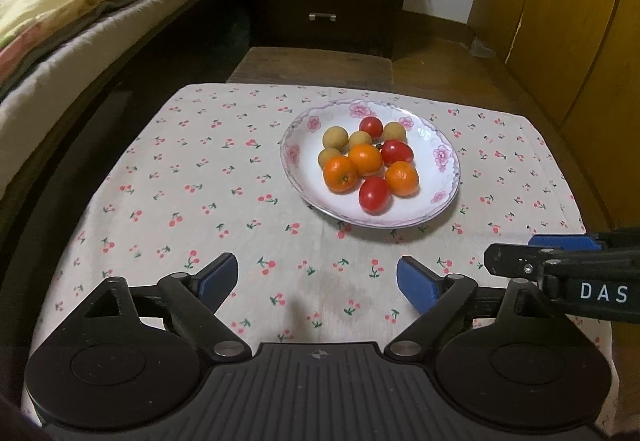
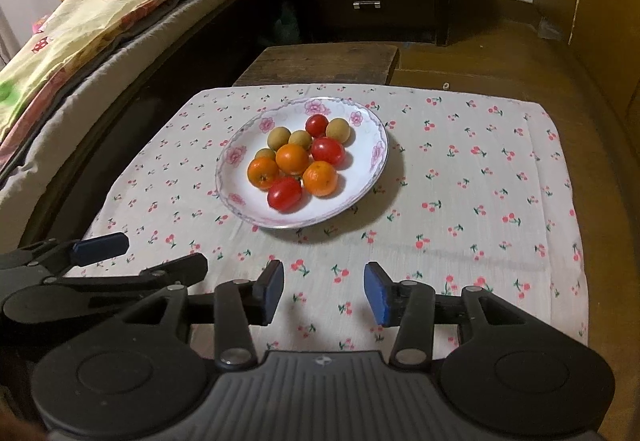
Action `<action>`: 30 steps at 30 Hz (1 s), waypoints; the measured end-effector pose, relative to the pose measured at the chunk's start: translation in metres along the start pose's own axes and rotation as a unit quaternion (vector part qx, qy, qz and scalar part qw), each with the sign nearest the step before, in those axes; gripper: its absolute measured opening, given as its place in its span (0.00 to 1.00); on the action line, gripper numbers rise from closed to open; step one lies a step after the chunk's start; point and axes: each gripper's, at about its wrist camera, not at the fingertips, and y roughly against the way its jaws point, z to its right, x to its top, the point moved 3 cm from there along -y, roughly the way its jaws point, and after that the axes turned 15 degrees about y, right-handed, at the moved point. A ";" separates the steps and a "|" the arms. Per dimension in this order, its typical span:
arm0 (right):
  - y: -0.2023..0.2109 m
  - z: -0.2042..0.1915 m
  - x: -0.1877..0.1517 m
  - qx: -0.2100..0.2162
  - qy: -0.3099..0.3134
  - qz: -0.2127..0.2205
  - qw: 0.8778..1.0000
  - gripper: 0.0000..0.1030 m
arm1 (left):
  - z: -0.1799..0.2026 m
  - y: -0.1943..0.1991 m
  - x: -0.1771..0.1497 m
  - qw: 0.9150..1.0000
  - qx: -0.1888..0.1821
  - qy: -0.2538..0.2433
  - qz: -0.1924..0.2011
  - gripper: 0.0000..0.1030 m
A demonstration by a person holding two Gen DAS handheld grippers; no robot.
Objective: Organize fruits
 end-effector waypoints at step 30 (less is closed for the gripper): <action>0.029 -0.021 -0.040 0.003 -0.003 0.001 1.000 0.45 | -0.013 0.029 -0.034 1.000 0.027 0.001 0.005 1.00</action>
